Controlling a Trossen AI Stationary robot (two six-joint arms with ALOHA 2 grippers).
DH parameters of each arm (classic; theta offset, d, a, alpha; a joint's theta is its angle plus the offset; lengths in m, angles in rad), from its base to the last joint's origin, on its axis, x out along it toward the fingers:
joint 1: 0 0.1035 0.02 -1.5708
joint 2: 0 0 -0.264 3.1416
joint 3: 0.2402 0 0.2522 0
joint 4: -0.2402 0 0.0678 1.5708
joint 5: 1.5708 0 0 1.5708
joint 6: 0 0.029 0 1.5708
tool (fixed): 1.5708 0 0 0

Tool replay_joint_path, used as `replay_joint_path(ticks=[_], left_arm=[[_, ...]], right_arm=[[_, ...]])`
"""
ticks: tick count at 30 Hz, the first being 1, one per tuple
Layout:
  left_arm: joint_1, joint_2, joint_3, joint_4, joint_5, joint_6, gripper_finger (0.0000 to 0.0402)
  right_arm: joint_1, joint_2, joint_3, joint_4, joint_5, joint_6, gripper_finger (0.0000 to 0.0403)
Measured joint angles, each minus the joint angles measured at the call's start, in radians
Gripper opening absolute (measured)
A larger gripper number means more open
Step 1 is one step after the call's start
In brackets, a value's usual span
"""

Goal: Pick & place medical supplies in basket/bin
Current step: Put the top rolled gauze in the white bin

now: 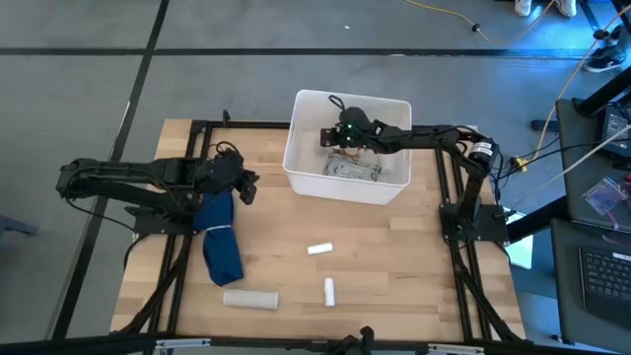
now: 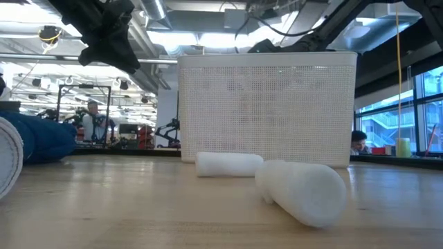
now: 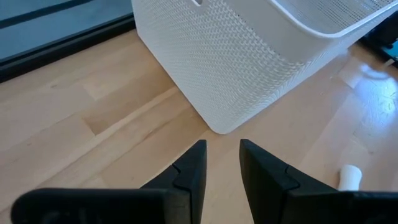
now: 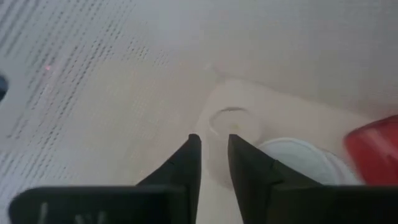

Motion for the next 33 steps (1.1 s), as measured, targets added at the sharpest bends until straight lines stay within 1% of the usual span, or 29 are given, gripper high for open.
replay_joint_path(ticks=[4, 9, 12, 14, 18, 20, 22, 25, 27, 29, 33], left_arm=[[0.000, 0.000, 0.000, -0.010, 0.013, 0.000, 0.0090], [0.000, 0.000, 0.000, -0.009, 0.023, 0.000, 0.0090], [0.000, 0.000, 0.000, -0.007, 0.023, 0.000, 0.0090], [0.000, 0.000, 0.000, -0.006, 0.023, 0.000, 0.0090], [0.000, 0.000, 0.000, -0.006, 0.017, 0.000, 0.0090], [0.000, 0.000, 0.000, -0.006, 0.016, 0.000, 0.0090], [0.000, 0.000, 0.000, -0.006, 0.015, 0.000, 0.0090], [0.000, 0.000, 0.000, -0.006, 0.008, 0.000, 0.0090], [0.000, 0.000, 0.000, -0.006, 0.008, -0.003, 0.0090], [0.000, 0.000, 0.000, -0.006, 0.008, -0.003, 0.0090], [0.000, 0.000, 0.000, -0.006, 0.007, -0.003, 0.0090]], right_arm=[[0.000, -0.006, 0.043, -0.004, -0.052, -0.083, 0.0089], [0.003, -0.070, 0.129, -0.001, -0.099, -0.244, 0.0091], [0.015, -0.119, 0.178, -0.010, -0.195, -0.368, 0.0091], [0.031, -0.151, 0.213, -0.026, -0.280, -0.434, 0.0091], [0.084, -0.217, 0.268, -0.079, -0.431, -0.511, 0.0091], [0.127, -0.246, 0.290, -0.131, -0.475, -0.550, 0.0091], [0.188, -0.272, 0.302, -0.186, -0.492, -0.611, 0.0091], [0.293, -0.297, 0.304, -0.266, -0.497, -0.730, 0.0091], [0.367, -0.299, 0.304, -0.322, -0.463, -0.810, 0.0091], [0.437, -0.298, 0.304, -0.389, -0.395, -0.861, 0.0091], [0.557, -0.267, 0.304, -0.509, -0.240, -0.894, 0.0091]])
